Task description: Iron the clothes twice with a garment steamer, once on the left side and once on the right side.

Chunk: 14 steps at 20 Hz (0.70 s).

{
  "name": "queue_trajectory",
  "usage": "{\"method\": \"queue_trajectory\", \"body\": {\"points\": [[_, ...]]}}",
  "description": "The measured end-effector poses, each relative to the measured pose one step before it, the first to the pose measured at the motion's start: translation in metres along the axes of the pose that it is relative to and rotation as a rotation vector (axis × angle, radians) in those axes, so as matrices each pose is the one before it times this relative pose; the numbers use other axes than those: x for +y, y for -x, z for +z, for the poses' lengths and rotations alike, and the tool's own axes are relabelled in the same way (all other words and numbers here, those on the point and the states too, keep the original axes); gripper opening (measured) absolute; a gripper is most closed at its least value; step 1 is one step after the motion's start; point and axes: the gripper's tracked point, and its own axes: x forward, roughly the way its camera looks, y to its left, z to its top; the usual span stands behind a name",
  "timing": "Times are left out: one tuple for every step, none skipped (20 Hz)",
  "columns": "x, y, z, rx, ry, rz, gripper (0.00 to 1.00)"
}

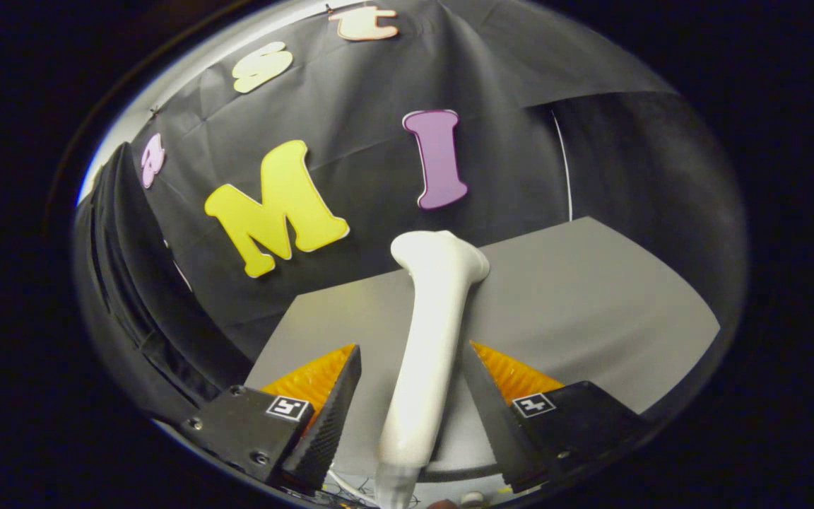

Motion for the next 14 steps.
{"method": "queue_trajectory", "body": {"points": [[0.00079,-0.00478,-0.00038,0.01299,-0.01081,0.00723,0.9],[-0.00128,-0.00478,0.00105,0.01191,0.00097,-0.00934,0.9],[-0.00358,-0.00578,-0.00043,0.01746,0.00209,-0.02314,0.87],[-0.00085,-0.00473,-0.00215,0.0188,-0.00378,-0.01697,0.83],[0.00156,-0.00181,0.0027,-0.00599,0.00868,-0.013,0.78],[-0.0066,-0.00849,0.00019,0.00197,0.01646,-0.03843,0.75],[-0.00385,-0.00197,0.00063,-0.01277,0.0082,-0.03417,0.67],[-0.0029,0.00213,0.00124,0.00528,-0.00531,-0.0182,0.59],[-0.00102,-0.00067,0.00099,0.01049,-0.00149,-0.01005,0.5],[0.00151,0.00393,-0.0006,0.00309,-0.00593,-0.00485,0.48],[0.0035,0.00261,0.00212,-0.01581,-0.00531,-0.00032,0.45],[0.00493,0.00112,0.00507,-0.04242,-0.00285,-0.00133,0.42],[0.00307,0.00741,0.00611,-0.05236,0.01355,-0.0151,0.39],[0.00325,0.0131,0.00628,-0.04965,0.00583,-0.01078,0.38]]}}
